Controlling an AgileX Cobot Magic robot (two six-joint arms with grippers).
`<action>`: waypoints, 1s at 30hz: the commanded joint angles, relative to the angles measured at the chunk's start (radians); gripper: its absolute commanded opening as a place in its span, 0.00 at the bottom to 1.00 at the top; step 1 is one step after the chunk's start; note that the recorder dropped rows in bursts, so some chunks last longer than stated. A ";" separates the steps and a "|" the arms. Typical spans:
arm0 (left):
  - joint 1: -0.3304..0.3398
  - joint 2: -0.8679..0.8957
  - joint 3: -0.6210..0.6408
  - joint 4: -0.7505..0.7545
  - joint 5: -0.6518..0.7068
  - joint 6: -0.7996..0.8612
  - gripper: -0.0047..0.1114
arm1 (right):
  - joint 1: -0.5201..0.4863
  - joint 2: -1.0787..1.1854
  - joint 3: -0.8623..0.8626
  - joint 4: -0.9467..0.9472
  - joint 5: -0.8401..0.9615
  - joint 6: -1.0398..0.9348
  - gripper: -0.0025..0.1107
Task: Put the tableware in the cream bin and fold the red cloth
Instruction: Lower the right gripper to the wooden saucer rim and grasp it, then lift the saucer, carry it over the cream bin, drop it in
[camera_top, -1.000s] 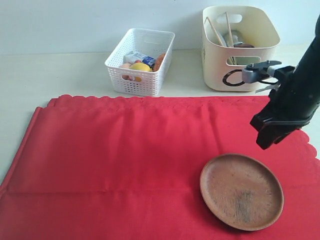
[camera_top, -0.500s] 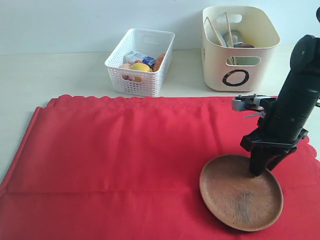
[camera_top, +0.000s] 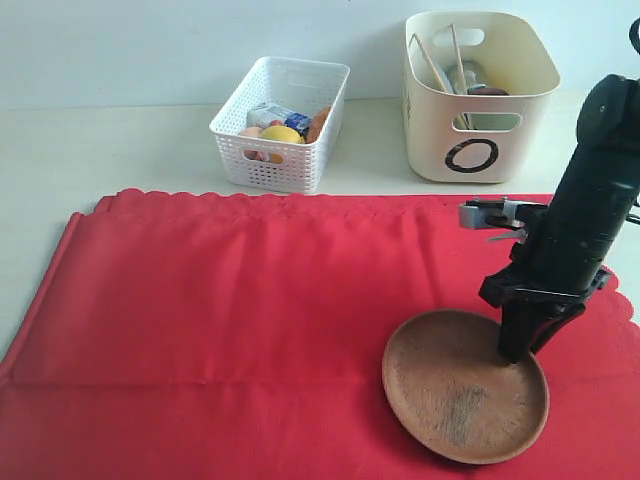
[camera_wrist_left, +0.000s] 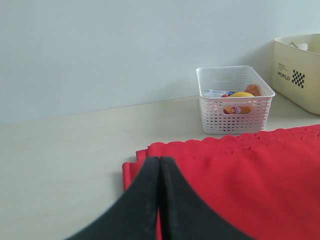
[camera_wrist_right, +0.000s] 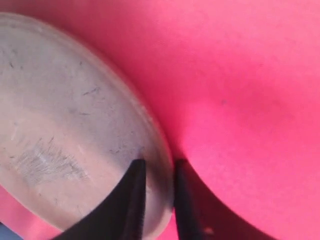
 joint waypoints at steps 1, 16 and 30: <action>-0.006 -0.006 0.003 -0.001 -0.001 -0.003 0.05 | 0.000 -0.031 -0.003 -0.054 -0.027 -0.001 0.02; -0.006 -0.006 0.003 -0.001 -0.001 -0.004 0.05 | 0.000 -0.176 -0.051 0.116 0.011 -0.205 0.02; -0.006 -0.006 0.003 -0.001 -0.001 -0.002 0.05 | -0.113 -0.187 -0.193 0.451 0.104 -0.379 0.02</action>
